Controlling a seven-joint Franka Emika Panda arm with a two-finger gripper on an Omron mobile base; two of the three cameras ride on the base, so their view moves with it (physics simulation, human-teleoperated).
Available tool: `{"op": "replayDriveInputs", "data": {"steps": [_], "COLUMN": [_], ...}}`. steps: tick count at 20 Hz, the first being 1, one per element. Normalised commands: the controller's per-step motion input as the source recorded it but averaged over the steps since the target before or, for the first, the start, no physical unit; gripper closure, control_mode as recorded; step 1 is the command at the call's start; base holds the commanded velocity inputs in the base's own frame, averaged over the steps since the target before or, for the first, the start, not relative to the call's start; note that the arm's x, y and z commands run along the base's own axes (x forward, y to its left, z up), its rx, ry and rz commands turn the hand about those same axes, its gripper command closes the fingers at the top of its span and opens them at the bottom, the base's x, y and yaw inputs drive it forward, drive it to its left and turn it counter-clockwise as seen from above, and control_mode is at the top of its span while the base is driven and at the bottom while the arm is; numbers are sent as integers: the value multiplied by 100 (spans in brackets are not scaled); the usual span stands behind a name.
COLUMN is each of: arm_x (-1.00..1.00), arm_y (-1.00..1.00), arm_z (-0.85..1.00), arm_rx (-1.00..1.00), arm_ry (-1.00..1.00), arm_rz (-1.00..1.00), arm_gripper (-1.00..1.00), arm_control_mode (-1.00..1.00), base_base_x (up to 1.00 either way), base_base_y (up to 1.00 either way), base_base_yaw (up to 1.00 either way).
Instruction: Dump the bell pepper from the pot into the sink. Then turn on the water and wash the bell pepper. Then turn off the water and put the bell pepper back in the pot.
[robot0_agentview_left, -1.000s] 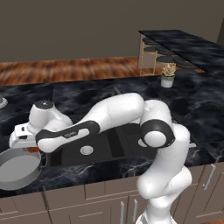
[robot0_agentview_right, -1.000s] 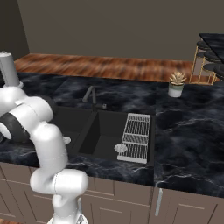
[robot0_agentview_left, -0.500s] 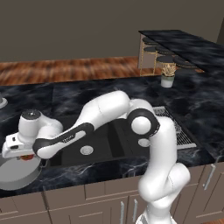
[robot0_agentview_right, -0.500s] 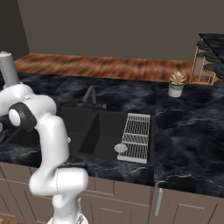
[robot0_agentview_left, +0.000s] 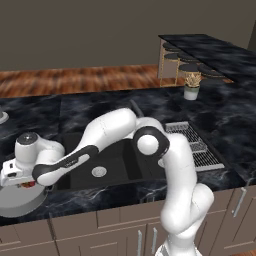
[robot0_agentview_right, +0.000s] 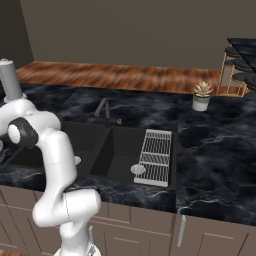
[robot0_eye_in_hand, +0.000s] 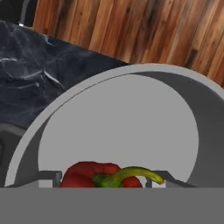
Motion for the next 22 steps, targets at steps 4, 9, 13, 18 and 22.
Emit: {"op": "replayDriveInputs", "data": {"steps": [4, 9, 13, 18, 22], "arm_x": [23, 26, 32, 37, 30], "arm_y": [1, 4, 16, 23, 26], "arm_z": [-31, -25, -16, -11, -14], "arm_rx": [0, 0, 0, 0, -2], "arm_ry": [0, 0, 0, 0, 0], "arm_rz": [0, 0, 0, 0, 0], "arm_gripper": [100, 100, 100, 100, 100], "arm_control_mode": [-100, -100, -100, -100, -100], "base_base_x": [0, 0, 0, 0, 0], "base_base_y": [0, 0, 0, 0, 0], "base_base_yaw": [0, 0, 0, 0, 0]}}
